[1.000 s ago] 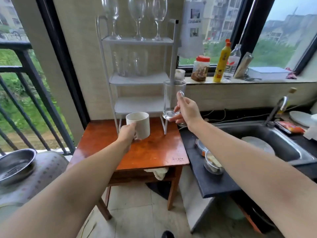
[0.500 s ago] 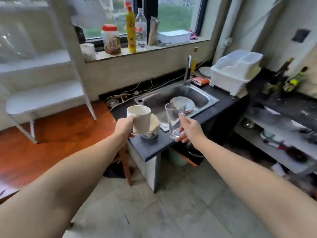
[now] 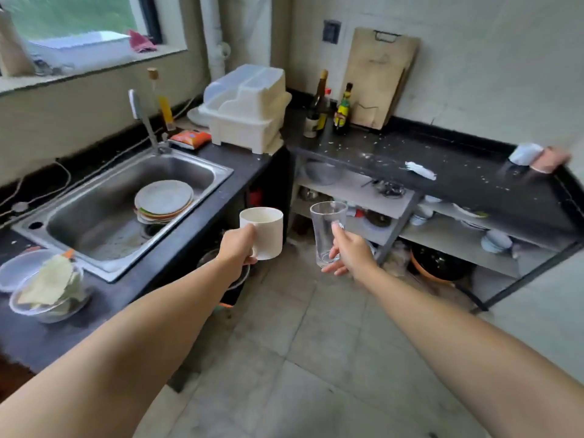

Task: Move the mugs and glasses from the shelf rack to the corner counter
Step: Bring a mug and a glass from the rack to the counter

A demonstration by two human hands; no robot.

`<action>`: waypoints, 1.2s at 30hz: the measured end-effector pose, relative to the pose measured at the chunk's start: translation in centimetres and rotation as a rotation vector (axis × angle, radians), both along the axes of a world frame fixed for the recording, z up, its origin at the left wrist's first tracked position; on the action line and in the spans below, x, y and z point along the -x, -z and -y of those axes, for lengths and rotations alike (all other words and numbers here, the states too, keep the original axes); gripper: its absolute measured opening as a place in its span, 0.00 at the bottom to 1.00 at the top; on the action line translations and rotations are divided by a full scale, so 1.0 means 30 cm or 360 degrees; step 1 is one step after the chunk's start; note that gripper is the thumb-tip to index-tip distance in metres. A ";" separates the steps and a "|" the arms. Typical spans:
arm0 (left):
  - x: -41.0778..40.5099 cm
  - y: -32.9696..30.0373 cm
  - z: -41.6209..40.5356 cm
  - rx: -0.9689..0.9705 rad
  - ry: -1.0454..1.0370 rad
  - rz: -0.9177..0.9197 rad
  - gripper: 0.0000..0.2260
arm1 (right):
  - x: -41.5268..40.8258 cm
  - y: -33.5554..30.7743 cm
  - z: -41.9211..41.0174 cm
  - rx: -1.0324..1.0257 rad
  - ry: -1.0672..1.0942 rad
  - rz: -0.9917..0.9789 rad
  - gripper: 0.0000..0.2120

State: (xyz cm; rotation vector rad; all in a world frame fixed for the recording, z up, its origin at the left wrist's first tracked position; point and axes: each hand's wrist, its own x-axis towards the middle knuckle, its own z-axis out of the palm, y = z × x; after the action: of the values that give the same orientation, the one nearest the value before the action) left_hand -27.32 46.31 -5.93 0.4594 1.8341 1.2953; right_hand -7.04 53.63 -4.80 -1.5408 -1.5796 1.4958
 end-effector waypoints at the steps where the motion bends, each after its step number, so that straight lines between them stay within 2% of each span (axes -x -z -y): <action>1: -0.054 -0.003 -0.059 0.0000 0.0061 0.0003 0.20 | -0.064 0.010 -0.039 0.0007 0.0075 -0.0003 0.21; 9: -0.363 0.020 -0.498 0.0034 0.0472 0.0041 0.20 | -0.419 0.085 -0.280 0.0132 0.0568 -0.0039 0.21; 13: -0.503 0.021 -0.767 0.0056 0.0789 0.0033 0.11 | -0.542 0.088 -0.463 0.0109 0.0721 -0.0005 0.21; 23: -0.808 -0.061 -1.444 0.0051 0.1326 0.0169 0.16 | -0.774 -0.018 -0.962 0.0031 0.1018 0.0035 0.20; 29: -1.035 -0.020 -1.761 0.0113 0.1429 0.0331 0.17 | -0.988 -0.027 -1.231 0.0049 0.1083 0.0033 0.20; 36: -1.299 0.005 -2.109 0.0124 0.1387 0.0268 0.16 | -1.257 -0.015 -1.616 0.0051 0.1039 0.0059 0.20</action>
State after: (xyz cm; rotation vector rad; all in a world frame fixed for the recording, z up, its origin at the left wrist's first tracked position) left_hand 11.65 109.60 -6.06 0.9401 1.2852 0.6314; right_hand 30.66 102.12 -4.35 -1.8655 -0.9226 1.1232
